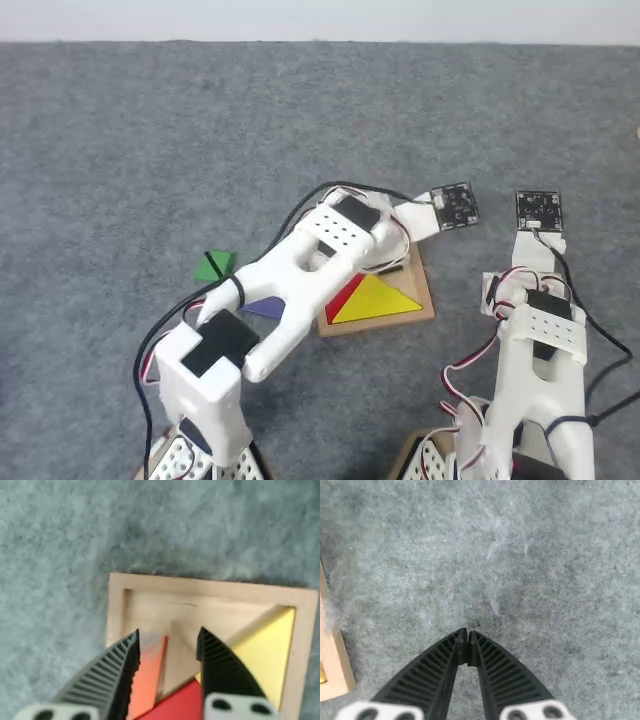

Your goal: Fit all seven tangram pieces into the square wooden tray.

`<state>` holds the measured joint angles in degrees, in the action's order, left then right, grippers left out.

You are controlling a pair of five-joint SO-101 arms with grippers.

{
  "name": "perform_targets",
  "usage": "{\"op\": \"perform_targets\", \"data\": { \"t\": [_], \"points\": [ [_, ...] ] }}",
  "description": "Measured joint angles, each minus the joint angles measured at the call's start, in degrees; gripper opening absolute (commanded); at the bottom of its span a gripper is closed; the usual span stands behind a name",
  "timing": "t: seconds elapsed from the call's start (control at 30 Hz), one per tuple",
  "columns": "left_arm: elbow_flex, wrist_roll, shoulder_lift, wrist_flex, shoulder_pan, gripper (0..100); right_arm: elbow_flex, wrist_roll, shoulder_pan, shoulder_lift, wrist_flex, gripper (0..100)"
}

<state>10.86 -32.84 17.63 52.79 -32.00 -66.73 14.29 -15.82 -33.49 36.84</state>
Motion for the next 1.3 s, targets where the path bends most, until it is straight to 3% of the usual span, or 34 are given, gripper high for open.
{"op": "perform_targets", "data": {
  "t": [0.43, 0.87, 1.03, 1.17, 1.3],
  "points": [
    [3.5, -2.3, 0.0, -0.6, 6.3, 18, 0.0, 0.0, 0.0, 0.0, 0.0, 1.2],
    [3.5, -3.0, -0.3, -0.6, 7.0, 18, 0.0, 0.0, 0.0, 0.0, 0.0, 1.2],
    [3.6, -2.5, -4.9, 0.5, 12.1, 18, 0.0, 0.0, 0.0, 0.0, 0.0, 1.2],
    [3.6, -1.9, -12.3, 6.0, 17.4, 18, 0.0, 0.0, 0.0, 0.0, 0.0, 1.2],
    [3.6, 3.1, -18.3, 12.7, 24.3, 18, 0.0, 0.0, 0.0, 0.0, 0.0, 1.2]
  ]
}}
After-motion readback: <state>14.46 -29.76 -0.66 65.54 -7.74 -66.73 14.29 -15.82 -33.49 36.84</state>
